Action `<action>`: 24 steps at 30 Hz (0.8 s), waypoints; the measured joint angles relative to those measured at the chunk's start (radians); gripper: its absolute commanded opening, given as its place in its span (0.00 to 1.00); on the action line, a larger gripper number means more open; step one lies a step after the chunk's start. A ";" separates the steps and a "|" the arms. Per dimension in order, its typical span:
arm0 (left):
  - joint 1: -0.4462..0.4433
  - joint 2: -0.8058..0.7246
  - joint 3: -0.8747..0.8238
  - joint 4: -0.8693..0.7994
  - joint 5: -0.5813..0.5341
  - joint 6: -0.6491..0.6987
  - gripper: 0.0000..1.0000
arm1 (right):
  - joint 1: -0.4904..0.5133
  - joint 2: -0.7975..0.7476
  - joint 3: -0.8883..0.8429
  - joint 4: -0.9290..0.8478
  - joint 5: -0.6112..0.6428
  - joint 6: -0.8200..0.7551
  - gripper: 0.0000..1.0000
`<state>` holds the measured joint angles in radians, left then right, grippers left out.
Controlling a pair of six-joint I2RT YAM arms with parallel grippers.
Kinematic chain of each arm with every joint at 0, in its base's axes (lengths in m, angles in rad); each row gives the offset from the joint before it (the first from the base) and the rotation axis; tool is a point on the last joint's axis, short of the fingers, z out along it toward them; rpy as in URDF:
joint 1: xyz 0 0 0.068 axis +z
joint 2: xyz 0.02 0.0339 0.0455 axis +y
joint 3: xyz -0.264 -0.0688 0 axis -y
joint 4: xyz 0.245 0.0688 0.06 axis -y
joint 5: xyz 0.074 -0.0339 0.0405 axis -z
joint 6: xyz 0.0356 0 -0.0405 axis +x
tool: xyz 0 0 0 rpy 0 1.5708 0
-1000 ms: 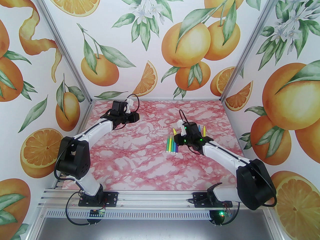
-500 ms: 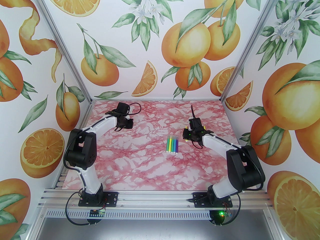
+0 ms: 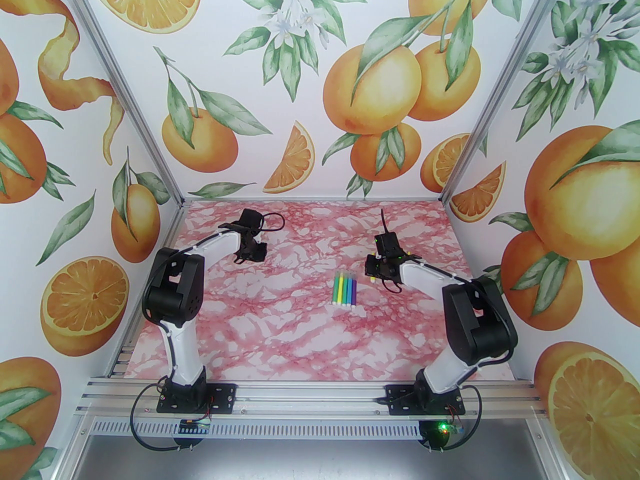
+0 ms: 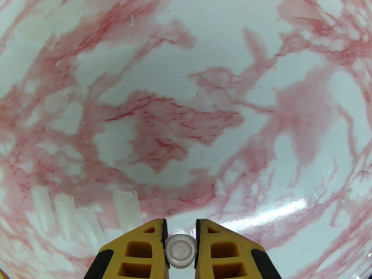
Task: Open the pen caps
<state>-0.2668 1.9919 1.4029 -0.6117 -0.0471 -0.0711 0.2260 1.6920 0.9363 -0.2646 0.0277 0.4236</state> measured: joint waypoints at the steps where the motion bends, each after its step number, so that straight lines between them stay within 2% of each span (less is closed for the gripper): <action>1: 0.000 0.004 0.002 0.000 -0.003 0.000 0.02 | -0.002 0.006 0.002 -0.002 0.001 0.001 0.00; 12: 0.005 0.040 0.009 -0.005 -0.018 0.000 0.12 | -0.011 0.051 0.022 -0.020 0.019 0.014 0.02; 17: 0.005 0.045 0.014 -0.006 -0.022 0.001 0.15 | -0.015 0.067 0.035 -0.024 0.026 0.019 0.11; 24: 0.007 0.052 0.019 -0.002 -0.024 0.003 0.23 | -0.029 0.098 0.053 -0.031 0.026 0.026 0.15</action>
<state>-0.2600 2.0441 1.4216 -0.6136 -0.0711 -0.0685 0.1974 1.7897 0.9890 -0.2958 0.0536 0.4492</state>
